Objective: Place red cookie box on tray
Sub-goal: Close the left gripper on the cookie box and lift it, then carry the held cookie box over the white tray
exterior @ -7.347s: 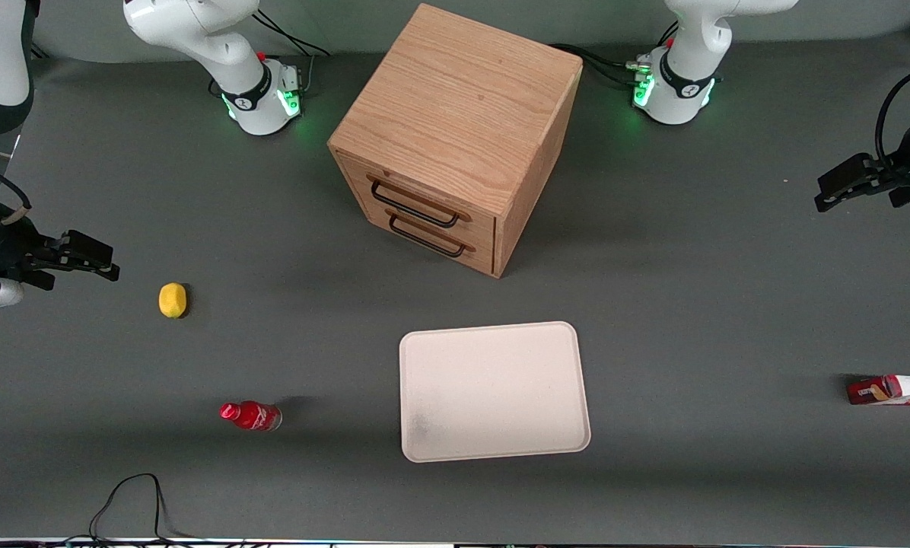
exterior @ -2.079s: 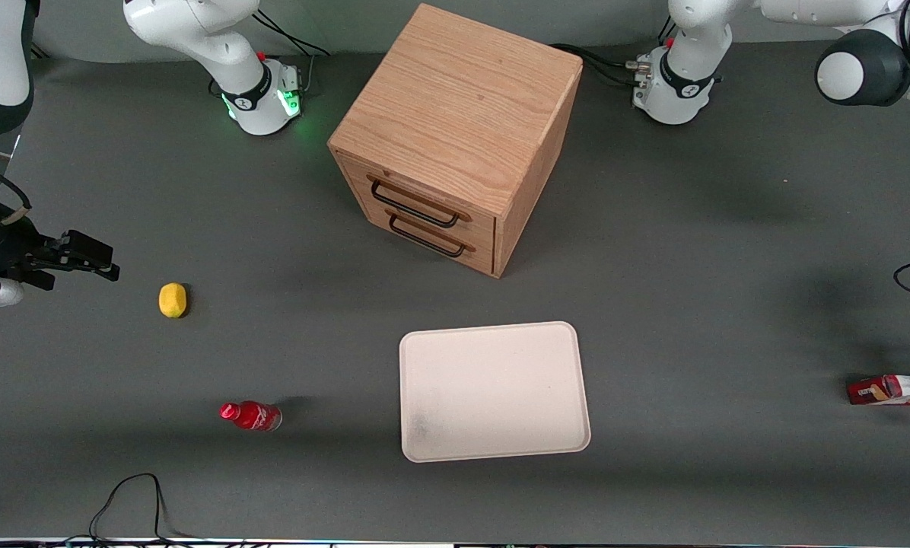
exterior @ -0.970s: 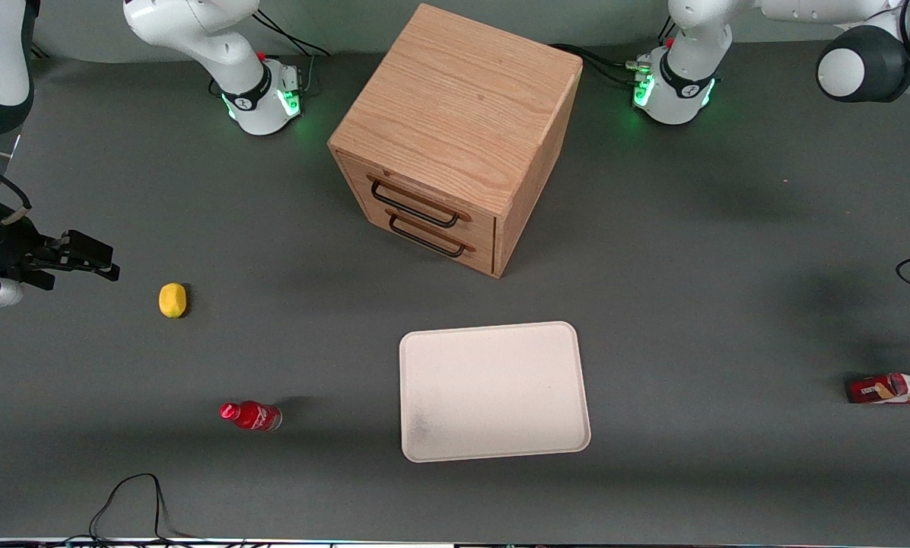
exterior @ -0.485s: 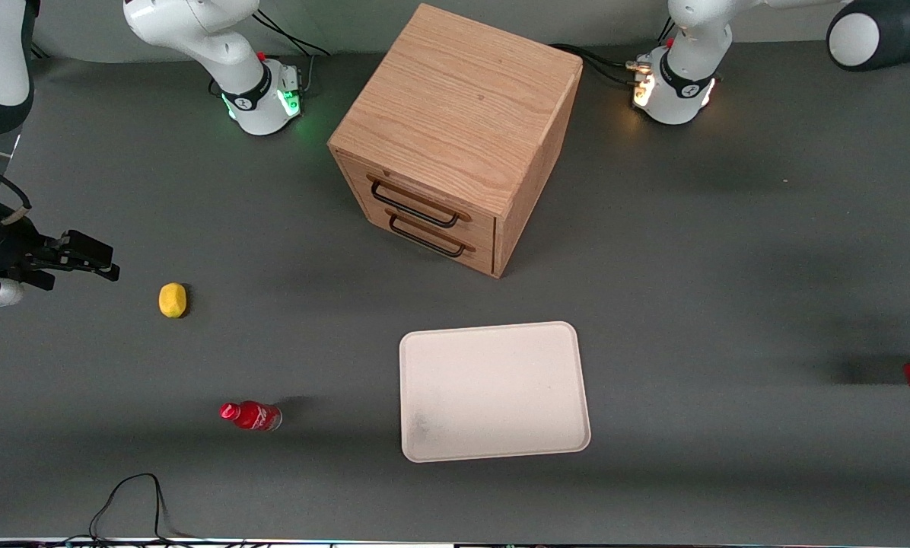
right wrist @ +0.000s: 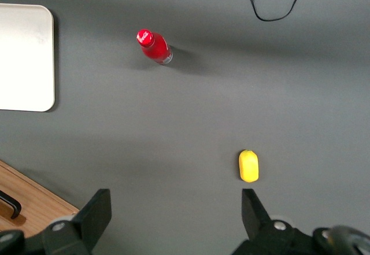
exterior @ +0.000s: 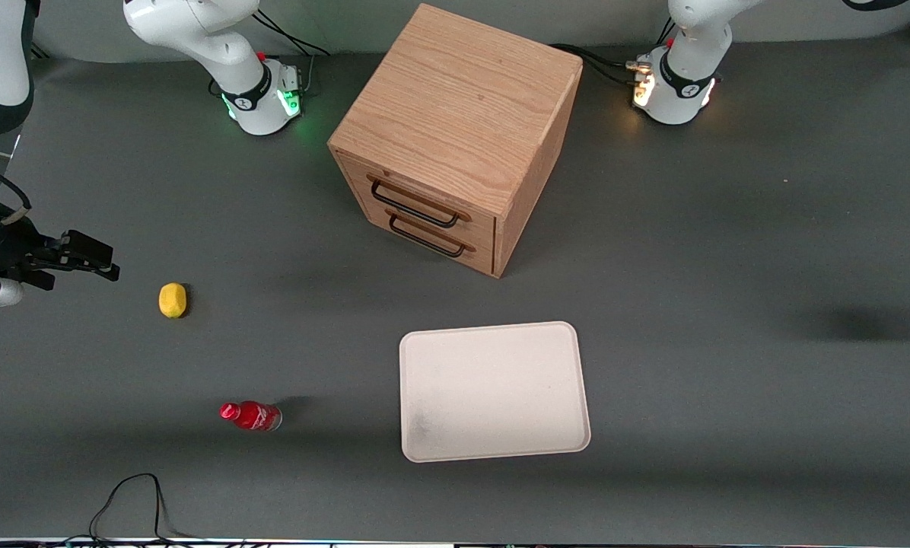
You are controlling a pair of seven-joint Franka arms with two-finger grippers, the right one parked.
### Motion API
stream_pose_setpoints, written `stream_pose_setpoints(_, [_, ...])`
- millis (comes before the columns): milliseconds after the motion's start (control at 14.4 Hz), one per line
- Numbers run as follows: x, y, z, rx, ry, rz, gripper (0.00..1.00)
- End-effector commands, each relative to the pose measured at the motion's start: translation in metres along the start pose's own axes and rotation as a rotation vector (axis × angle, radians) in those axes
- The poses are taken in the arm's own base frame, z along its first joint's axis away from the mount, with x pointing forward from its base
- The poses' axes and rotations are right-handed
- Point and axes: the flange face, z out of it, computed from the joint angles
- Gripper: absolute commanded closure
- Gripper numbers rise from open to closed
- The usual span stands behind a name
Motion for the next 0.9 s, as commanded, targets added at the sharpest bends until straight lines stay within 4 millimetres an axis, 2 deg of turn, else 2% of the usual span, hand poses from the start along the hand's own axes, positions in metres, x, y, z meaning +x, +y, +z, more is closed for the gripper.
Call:
stream_pose_setpoints(0, [-0.029, 0.007, -0.012, 0.020, 0.019, 0.085, 1.00])
stream_pose_setpoints(69, [-0.043, 0.013, -0.011, 0.022, 0.012, 0.126, 1.00])
stream_pose_setpoints(277, [-0.105, 0.035, -0.016, 0.019, -0.010, 0.274, 1.00])
stream_pose_setpoints(416, [-0.157, 0.050, -0.027, 0.009, -0.023, 0.431, 1.00])
stream_pose_setpoints(554, [-0.219, 0.064, -0.030, 0.003, -0.041, 0.586, 1.00])
stream_pose_setpoints(832, [-0.319, 0.080, -0.047, -0.030, -0.057, 0.793, 1.00])
